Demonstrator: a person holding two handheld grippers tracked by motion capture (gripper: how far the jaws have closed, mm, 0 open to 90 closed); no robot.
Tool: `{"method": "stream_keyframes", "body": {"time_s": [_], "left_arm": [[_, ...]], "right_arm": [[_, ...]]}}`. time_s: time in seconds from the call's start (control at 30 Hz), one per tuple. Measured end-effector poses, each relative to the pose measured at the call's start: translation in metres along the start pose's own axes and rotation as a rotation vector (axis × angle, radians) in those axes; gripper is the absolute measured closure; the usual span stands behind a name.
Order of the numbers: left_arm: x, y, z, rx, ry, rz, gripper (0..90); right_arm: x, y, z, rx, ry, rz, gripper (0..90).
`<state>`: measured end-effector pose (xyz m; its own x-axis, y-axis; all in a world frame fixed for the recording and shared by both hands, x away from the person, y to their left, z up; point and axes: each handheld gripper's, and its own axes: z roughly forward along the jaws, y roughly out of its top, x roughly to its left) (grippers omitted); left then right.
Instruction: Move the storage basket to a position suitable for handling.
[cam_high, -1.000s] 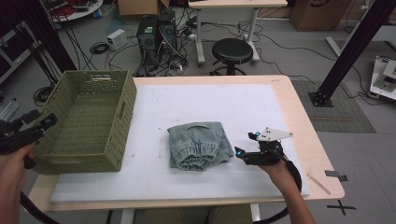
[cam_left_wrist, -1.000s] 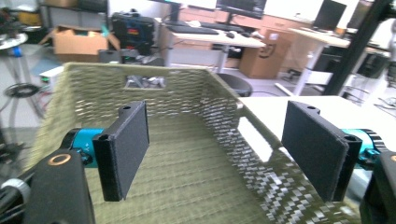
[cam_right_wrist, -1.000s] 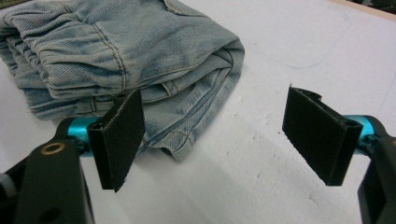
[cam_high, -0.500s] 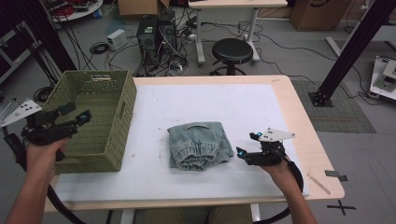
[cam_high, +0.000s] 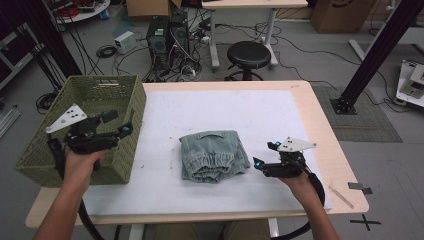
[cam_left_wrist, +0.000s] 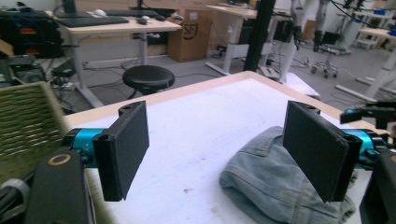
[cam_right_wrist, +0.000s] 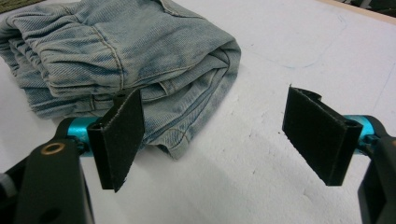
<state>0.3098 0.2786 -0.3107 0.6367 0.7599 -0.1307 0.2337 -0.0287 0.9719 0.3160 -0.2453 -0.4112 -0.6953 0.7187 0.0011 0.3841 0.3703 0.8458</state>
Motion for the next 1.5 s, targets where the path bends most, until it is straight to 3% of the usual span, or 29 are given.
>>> {"method": "stream_keyframes", "body": {"time_s": [0.27,0.63,0.87,1.2,1.5], "left_arm": [[-0.029,-0.004,0.034,0.033,-0.071,0.01,23.2],[-0.057,-0.015,0.073,0.044,-0.124,0.016,23.2],[-0.066,-0.023,0.087,0.033,-0.13,0.041,23.2],[-0.073,-0.046,0.1,0.056,-0.135,0.021,23.2],[-0.075,-0.055,0.105,0.081,-0.133,0.014,23.2]], "right_arm": [[-0.001,0.0,-0.001,-0.007,-0.001,-0.002,21.7],[-0.003,-0.002,-0.005,-0.01,0.0,0.002,21.7],[-0.007,-0.005,-0.009,-0.016,-0.009,0.014,21.7],[-0.008,-0.006,-0.011,-0.02,-0.009,0.012,21.8],[-0.007,-0.006,-0.012,-0.025,-0.01,0.009,21.8]]}}
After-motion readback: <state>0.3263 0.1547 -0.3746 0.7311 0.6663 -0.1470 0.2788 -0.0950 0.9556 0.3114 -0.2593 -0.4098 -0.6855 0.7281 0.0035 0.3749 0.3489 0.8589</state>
